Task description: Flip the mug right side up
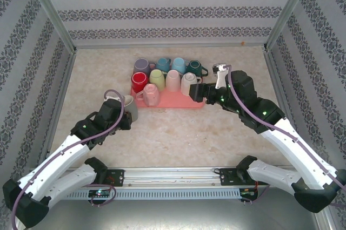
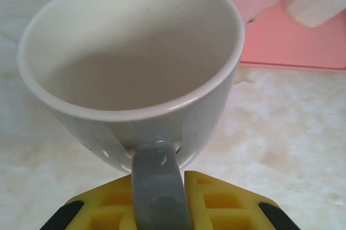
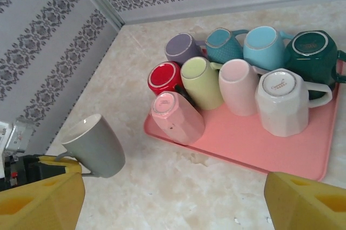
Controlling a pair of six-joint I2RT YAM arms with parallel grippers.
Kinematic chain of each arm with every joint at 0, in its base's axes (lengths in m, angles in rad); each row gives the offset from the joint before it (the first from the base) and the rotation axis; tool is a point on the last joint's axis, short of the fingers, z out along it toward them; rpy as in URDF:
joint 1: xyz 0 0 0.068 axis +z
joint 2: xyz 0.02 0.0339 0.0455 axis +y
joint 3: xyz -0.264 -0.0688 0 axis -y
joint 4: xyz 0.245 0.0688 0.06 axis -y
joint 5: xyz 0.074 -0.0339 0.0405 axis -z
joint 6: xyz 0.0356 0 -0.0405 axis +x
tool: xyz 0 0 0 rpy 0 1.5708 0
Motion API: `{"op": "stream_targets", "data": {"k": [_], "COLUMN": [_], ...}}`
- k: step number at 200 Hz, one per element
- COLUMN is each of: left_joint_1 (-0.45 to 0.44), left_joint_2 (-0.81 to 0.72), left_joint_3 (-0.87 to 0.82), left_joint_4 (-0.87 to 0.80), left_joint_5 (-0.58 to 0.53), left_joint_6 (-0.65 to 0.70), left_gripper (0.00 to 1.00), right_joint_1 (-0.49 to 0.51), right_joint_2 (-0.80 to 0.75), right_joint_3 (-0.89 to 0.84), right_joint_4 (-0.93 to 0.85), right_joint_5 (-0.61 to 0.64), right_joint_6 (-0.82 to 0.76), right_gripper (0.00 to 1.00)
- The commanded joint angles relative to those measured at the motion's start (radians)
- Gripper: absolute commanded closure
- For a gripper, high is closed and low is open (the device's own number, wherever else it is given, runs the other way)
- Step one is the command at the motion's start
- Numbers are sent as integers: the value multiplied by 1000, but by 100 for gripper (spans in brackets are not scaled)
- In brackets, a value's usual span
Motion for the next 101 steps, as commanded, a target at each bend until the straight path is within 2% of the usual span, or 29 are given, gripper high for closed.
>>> {"op": "stream_targets", "data": {"k": [1, 50, 101], "left_joint_1": [-14, -32, -56], "left_joint_2": [14, 33, 75], "left_joint_3": [-25, -162, -211], "left_joint_4": [68, 285, 358], "left_joint_5": [-123, -137, -130], "left_joint_6": [13, 75, 134], "left_gripper": [97, 96, 94], "right_joint_1": [13, 20, 22], "right_joint_2": [-6, -14, 2], "right_joint_3": [3, -48, -79], "right_joint_4": [4, 39, 77], "right_joint_5": [33, 34, 28], "right_joint_6": [-28, -13, 10], "right_gripper": [14, 14, 14]}}
